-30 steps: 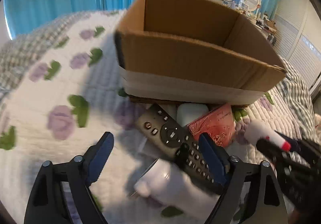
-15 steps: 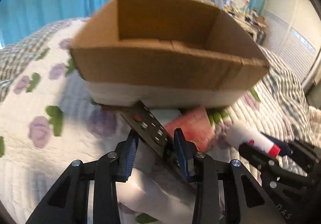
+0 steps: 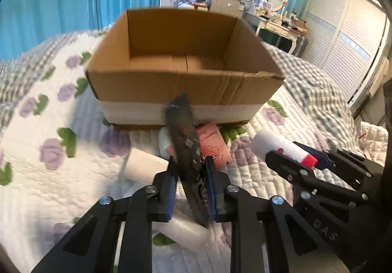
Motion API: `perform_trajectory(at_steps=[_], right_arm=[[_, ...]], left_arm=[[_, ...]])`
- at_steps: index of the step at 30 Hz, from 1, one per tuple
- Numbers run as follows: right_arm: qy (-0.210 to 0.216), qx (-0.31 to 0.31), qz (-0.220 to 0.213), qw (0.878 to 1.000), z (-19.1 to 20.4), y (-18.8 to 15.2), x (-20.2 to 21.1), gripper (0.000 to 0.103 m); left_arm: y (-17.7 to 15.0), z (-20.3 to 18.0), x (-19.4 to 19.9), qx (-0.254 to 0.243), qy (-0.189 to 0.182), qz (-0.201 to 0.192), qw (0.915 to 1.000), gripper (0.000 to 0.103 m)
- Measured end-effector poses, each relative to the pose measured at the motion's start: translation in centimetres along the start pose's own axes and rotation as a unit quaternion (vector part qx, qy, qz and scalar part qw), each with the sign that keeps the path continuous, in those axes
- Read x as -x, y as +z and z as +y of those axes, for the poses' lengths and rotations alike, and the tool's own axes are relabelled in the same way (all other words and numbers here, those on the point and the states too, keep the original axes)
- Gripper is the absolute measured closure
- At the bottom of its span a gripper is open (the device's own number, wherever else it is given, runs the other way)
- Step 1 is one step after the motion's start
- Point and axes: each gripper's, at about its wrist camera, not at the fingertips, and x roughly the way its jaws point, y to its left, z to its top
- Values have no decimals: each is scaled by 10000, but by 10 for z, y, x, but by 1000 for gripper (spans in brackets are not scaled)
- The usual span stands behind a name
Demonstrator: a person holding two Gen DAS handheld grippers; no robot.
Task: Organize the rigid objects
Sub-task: 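Place the remote and the tube into the box and release both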
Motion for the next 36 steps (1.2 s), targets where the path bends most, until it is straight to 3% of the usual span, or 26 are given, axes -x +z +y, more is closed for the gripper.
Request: perform_trajectory(at_steps=[4,9,19,26,32,36], right_arm=[[14,78,-211,9997,9,8,22,67],[71,177,-515,9985,18,27,53,67],[110,452,-1170,9920,29,100,90,67],[41,549,-1166,9916,25,135,58,67],[42,565,-964,9937,19,146,11,67],[51,579,-848,9947,14,151,-17,67]], left_arm=[[9,-11,30,-288,317,-252,9988,84],[26,-6,69,-408,292,-586,9970,84],[104,4,102,-506,448,-1157,9910,84],[144,18,44,-564,621,-794,9933,84],[149,19,-17,-691,603,-337,9952,84],[153,15,-38,-837,717,-303,9934,84]])
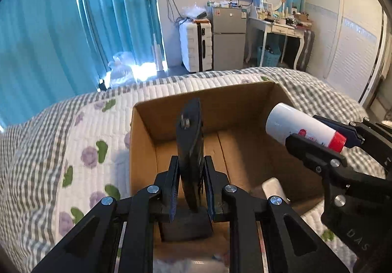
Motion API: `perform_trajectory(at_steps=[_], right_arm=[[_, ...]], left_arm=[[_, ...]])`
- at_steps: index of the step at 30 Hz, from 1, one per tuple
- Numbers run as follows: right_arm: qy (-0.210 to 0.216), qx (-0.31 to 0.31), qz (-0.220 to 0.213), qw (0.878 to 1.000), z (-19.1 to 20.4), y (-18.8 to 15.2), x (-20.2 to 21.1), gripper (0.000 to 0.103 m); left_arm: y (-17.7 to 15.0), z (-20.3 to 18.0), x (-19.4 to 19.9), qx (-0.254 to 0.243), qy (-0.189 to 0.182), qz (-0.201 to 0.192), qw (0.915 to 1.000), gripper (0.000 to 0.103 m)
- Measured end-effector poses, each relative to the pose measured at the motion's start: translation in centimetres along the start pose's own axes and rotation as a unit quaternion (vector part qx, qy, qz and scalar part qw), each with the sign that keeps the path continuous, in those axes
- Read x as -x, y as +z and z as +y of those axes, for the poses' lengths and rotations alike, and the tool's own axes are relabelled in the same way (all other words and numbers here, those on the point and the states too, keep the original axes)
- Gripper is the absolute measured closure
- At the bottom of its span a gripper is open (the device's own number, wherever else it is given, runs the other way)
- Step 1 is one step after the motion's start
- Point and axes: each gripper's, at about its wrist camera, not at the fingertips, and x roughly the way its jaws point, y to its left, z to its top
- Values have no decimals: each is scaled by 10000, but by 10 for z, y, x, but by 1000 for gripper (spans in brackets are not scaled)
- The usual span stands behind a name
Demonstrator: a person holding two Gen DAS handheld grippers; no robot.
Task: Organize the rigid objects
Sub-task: 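Place the remote and the tube into the box and release both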
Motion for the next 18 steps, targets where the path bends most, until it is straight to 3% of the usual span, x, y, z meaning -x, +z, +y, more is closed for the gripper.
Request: perform_trajectory(at_steps=[3,6,8,9,11,18], right_arm=[[35,-101,25,9999,-9,-3,-13,67],[58,-154,72,9998,-16,-6,-21,67],[51,-150,96,9998,-19,-7,-24,67],[38,-158,89,9998,-20,-7,-26,67],[9,-210,73,9998,-23,-6,-27,67],[-5,-344,-21,9994,-31,3,-31,67]], left_arm=[[6,-3,-7,-65,22,7,10000,84],[7,1,-14,103,137,-97,9998,73],[6,3,-15,195,312,-180,9992,10],[4,5,-13,287,487,-341,9978,5],[1,6,-9,265,437,-553,9972,4],[-8,11,11,208,490,-730,9959,1]])
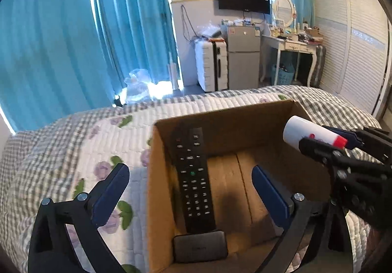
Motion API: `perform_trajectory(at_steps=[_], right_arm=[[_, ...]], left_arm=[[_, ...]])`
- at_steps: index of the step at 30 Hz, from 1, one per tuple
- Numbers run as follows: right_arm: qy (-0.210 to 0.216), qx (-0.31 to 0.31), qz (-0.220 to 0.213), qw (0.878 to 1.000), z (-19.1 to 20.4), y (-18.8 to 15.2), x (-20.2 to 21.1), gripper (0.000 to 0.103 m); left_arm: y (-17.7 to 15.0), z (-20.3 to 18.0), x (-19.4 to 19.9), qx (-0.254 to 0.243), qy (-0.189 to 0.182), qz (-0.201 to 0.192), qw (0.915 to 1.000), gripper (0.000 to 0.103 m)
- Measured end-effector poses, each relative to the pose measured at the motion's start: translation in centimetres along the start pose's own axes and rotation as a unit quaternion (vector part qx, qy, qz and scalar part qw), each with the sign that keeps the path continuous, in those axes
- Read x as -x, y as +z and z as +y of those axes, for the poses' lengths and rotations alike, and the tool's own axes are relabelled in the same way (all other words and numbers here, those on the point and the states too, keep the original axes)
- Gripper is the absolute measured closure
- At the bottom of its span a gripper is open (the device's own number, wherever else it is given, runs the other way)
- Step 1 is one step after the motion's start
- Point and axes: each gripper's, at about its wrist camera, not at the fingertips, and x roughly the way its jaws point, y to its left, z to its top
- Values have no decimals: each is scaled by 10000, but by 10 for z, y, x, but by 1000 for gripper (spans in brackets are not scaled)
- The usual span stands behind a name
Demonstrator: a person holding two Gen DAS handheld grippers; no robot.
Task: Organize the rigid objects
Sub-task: 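Place the remote and the tube into the box and release both, then grasp the white hair dryer with right gripper while left grasps white adapter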
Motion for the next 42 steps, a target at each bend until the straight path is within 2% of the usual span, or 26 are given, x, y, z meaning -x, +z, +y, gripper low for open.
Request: perform_trajectory(at_steps=[3,4,5,7,9,14,21,24,27,32,35,37,40,42], right_arm=[[70,-64,-19,10000,1,3,-5,67],[26,-70,-81,9999,2,5,-5,61],[-10,-67,-110,9999,4,7,-4,44],[-49,-86,-267,9996,8,8,9,25],[-45,-81,-376,9993,11,10,22,24],[-293,-5,-646,9975,20,8,75,8],[-442,240,-763,9958,43,-19,157,5],[-397,338,-718,9961,56,-39,179,5],[-335,389,-631,9967,69,-62,185,5],[26,342,-90,9994,89,-103,152,5],[323,360,384,9981,105,-133,110,5],[318,484,625,9964,113,-148,88,6],[396,692,1034,9914,129,-175,54,22],[454,794,1321,9870,136,-188,34,26]], left_arm=[[-1,5,14,-47,122,-140,9998,1],[-3,9,17,-43,140,-146,9998,1],[-5,12,21,-15,171,-158,9997,1],[-7,19,30,43,208,-176,9996,1],[-10,25,41,69,231,-231,9994,1],[-16,39,86,259,282,-390,9985,1],[-28,54,156,471,229,-575,9970,1],[-43,63,179,664,288,-612,9955,1],[-63,70,187,778,236,-431,9958,1],[-102,71,178,750,369,-276,9961,1],[-125,71,159,796,332,-88,9962,1],[-142,71,144,731,331,125,9967,1],[-162,74,125,664,387,401,9962,1],[-170,77,117,709,311,527,9956,1]])
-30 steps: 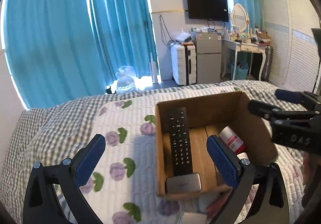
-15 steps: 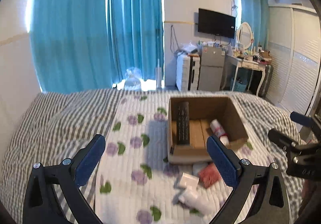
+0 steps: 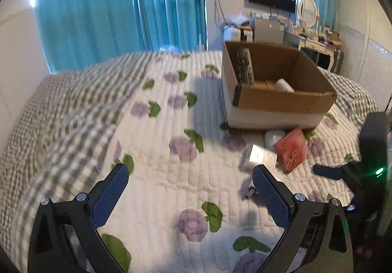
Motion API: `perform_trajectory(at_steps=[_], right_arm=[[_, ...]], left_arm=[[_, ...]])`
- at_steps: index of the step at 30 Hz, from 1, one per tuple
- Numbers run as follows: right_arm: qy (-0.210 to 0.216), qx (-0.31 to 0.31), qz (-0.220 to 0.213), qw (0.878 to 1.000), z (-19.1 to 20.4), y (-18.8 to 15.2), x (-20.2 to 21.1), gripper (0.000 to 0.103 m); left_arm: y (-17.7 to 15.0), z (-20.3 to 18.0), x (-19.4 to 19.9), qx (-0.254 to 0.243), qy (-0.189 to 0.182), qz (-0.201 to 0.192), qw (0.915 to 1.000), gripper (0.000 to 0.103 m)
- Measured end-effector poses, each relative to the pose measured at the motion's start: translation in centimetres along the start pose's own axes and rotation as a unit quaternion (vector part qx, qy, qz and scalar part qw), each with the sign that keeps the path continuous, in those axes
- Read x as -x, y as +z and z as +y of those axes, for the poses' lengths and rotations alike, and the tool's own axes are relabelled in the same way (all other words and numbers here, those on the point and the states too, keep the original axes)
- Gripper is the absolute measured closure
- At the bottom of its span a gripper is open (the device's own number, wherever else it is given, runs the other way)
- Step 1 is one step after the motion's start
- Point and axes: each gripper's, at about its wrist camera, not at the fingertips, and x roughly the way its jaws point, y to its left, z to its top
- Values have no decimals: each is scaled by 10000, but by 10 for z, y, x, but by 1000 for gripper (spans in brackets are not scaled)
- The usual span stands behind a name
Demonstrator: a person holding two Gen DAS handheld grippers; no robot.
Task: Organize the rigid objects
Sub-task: 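Grasp the white hair dryer with right gripper while left grasps white adapter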
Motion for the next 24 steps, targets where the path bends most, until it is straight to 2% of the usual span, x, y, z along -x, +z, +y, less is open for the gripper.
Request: perform_trajectory(at_steps=[2,4,7,10,17,24], right_arm=[[113,19,161,9998,2,-2,-13,36],[137,16,247,9996,2,-3,-20,38],[320,54,258,9991,5,-4,-20,54],[307,144,180,9993,7,-7,-12,61],[218,-225,-295,9991,-17,-3,32,62],[-282,-519,-463,9972,-64,17,64,62]], left_arm=[[-1,2,-4,41,-21,46,10000,1],[-2,2,-5,56,-59,81,9999,1],[-4,0,-8,28,-86,147,9999,1],[-4,-2,-7,-7,-34,154,9999,1],[3,-17,7,-193,-57,70,9998,1],[19,-47,6,-326,-120,69,9994,1]])
